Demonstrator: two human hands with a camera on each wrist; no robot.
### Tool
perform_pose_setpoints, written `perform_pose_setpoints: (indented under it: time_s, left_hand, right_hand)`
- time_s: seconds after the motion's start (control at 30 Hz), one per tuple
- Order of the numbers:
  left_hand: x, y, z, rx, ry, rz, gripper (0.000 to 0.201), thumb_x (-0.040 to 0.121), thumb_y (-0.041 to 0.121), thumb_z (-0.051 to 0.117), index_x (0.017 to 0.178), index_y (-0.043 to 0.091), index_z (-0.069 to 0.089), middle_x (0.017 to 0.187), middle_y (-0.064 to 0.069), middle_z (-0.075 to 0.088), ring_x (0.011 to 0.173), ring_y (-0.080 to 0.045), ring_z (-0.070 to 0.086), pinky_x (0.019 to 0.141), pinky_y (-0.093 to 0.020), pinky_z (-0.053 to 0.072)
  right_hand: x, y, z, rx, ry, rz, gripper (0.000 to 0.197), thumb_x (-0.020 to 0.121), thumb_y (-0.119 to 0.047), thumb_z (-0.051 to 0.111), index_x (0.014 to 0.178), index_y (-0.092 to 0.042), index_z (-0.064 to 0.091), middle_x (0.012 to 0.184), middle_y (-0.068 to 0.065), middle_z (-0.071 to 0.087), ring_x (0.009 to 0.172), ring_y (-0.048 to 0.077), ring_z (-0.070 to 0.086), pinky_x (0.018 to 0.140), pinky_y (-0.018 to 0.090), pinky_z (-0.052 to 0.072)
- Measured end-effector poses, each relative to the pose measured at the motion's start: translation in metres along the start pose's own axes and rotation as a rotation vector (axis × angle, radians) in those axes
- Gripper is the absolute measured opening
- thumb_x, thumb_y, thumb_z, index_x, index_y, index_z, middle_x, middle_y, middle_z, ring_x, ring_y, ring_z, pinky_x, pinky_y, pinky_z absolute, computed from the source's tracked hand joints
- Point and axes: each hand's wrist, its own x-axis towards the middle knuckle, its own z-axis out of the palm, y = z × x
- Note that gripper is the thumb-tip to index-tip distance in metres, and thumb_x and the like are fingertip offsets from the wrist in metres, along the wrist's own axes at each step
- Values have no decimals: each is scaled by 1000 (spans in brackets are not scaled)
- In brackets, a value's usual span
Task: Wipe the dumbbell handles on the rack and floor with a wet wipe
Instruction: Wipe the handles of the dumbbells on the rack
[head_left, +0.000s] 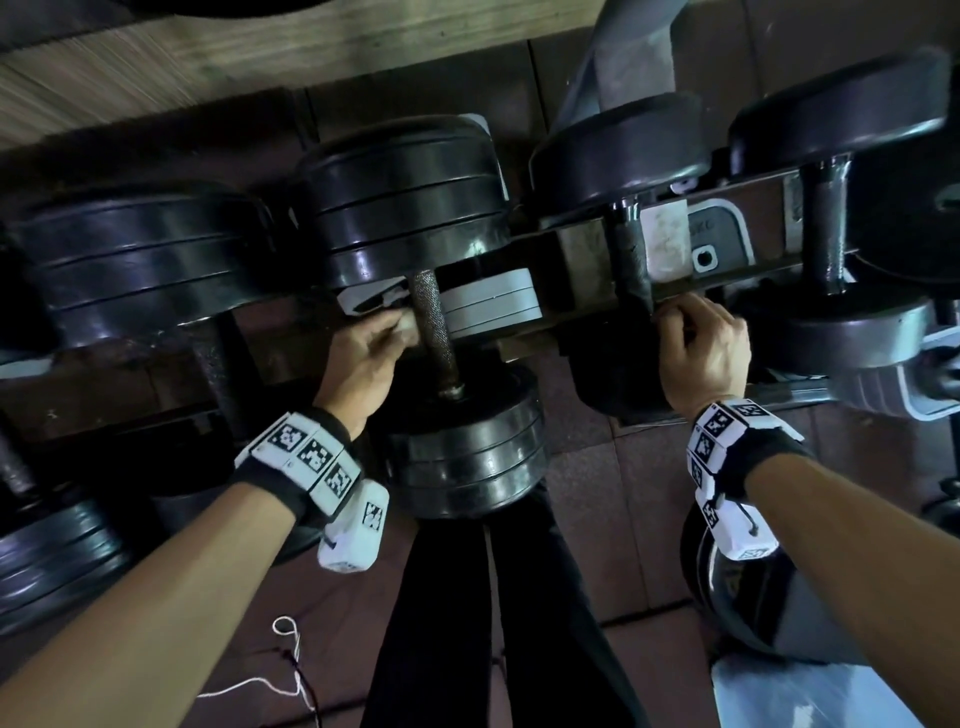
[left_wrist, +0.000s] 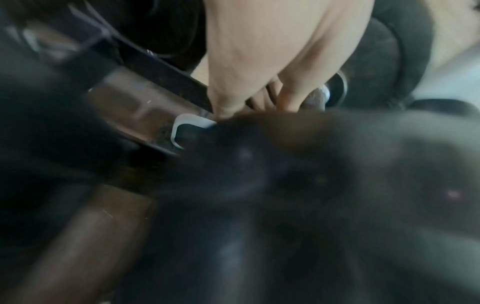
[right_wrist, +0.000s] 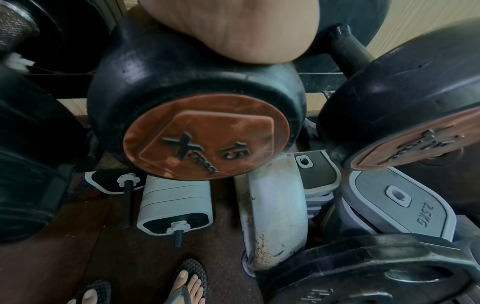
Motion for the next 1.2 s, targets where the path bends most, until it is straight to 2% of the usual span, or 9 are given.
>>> perform_pose_setpoints:
  time_s: [0.07,0.17,0.3,0.43,0.67,0.77,0.97,1.1,1.2]
  left_hand:
    - [0,-3,-5,49,-17,-2,27,97,1,57,122,3,67,110,-8,72,106,-20,67,104,-31,48]
    - [12,4,6,-5,18,-18,30,97,-1,55,125,6,64,113,-6,69,107,-16,64,107,-29,45]
    - [1,-3,13,67,34,16,26,97,0,55,120,4,67,110,-2,71,103,-8,64,99,-24,46]
    - [-12,-16,5,153,-11,19,26,96,3,58,121,2,68,105,-8,73,98,-14,66,96,-18,46]
    - [-9,-6,15,106,-47,6,19,96,-4,52,95,7,67,86,3,68,78,6,60,83,-12,41]
    - [-11,-12,5,158,-94,-22,14,96,-2,57,100,5,68,82,2,68,71,13,61,77,-2,40]
    - [-4,-12,15,149,-151,-66,14,98,2,55,102,3,69,101,-7,72,93,-9,64,80,-4,43]
    - [-9,-16,6,181,-182,-88,10,95,6,62,96,13,69,85,3,70,77,10,62,74,-1,41]
    - [-7,-14,9,224,-171,-91,8,95,8,62,96,11,70,88,-1,71,83,-2,64,76,-7,42]
  right_hand:
    - [0,0,0,3,2,-3,29,89,-23,43,77,-9,65,76,10,68,72,37,61,73,53,50]
    - [1,-1,-1,-2,3,2,29,89,-23,43,77,-8,65,76,11,68,72,38,61,72,52,49]
    - [0,-3,-1,1,3,-5,30,89,-24,44,77,-8,65,76,12,67,73,40,61,72,52,49]
    - [0,-3,-2,4,0,-15,30,88,-25,43,76,-8,65,76,12,68,72,40,61,71,53,50]
    - [1,-3,-3,-9,-10,-7,30,88,-25,43,76,-8,65,75,12,68,72,40,61,72,52,49]
    - [1,-2,-2,-14,-15,-7,30,89,-25,43,76,-8,64,75,11,68,72,40,61,72,52,49]
    - [1,-3,-3,-18,-19,-5,31,89,-25,42,78,-8,65,77,12,68,73,40,62,72,53,50]
    - [1,-2,-2,-26,-25,3,31,89,-26,41,79,-9,65,78,11,69,74,39,63,72,54,50]
    - [2,-3,-3,-37,-29,0,31,88,-26,41,78,-10,65,77,12,68,75,40,63,72,55,49]
